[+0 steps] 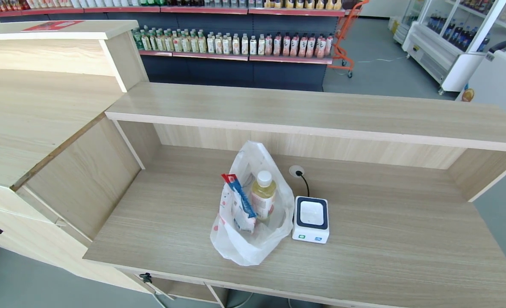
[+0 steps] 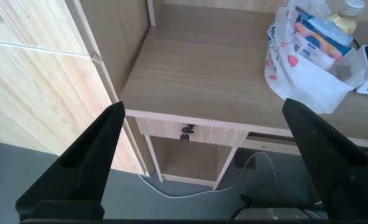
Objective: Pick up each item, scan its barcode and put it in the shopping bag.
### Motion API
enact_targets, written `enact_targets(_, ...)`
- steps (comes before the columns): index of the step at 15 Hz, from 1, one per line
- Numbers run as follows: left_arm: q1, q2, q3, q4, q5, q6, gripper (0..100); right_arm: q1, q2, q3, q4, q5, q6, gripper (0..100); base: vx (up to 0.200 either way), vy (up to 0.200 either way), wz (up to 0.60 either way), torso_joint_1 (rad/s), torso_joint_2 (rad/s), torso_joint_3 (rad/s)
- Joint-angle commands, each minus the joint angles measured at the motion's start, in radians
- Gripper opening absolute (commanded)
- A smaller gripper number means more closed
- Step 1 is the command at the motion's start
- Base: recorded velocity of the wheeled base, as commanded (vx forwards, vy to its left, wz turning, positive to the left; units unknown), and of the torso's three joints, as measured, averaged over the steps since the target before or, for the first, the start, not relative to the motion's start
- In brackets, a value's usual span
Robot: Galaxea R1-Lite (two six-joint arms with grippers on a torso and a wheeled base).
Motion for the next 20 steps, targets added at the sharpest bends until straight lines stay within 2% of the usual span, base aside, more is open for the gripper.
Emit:
enact_targets(1,0.001,-0.006,0.000,-0.001,0.000,-0.002,100,0.001,0.005,0.000,0.001,0.000,0.000,100,0.200,-0.200,0.00,0.002,0.00,0.002)
enact_targets(2,0.001,-0.009,0.000,-0.001,0.000,-0.005,100,0.001,0.005,0.000,0.001,0.000,0.000,100,0.200,-0.200,0.00,0.032,0.00,0.007)
enact_targets(12,0.001,-0.009,0.000,-0.001,0.000,-0.006,100,0.001,0.005,0.000,0.001,0.000,0.001,100,0.000,0.000,0.00,0.000,0.00,0.000)
enact_targets(17,0.001,-0.009,0.000,-0.001,0.000,-0.006,100,0.001,0.005,0.000,0.001,0.000,0.001,100,0.000,0.200,0.00,0.003,0.00,0.001)
enact_targets(20,0.001,-0.009,0.000,-0.001,0.000,-0.006,100,0.001,0.005,0.000,0.001,0.000,0.001,100,0.000,0.000,0.00,0.000,0.00,0.000)
